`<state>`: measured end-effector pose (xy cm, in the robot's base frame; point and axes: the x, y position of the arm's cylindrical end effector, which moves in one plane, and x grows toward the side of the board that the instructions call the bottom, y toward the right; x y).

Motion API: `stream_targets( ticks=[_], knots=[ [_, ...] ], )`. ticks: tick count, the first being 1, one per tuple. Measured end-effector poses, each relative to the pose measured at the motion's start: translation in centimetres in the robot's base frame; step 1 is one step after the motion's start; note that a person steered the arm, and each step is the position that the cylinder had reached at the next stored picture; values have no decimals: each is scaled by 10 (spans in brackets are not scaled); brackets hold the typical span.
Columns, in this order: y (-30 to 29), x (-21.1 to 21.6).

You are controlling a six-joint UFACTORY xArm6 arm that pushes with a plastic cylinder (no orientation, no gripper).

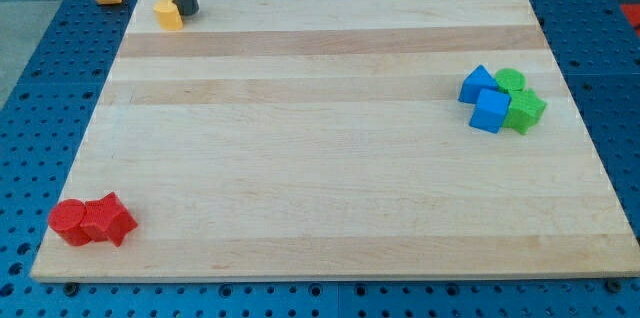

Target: Slide yellow heart towards center

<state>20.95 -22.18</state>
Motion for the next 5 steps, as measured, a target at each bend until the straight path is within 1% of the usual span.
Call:
stream_targets(
  ticks=[1,2,3,4,5],
  knots=[
    [-4,-18],
    [-33,-16],
    [-80,15],
    [-81,41],
    [-64,50]
  ],
)
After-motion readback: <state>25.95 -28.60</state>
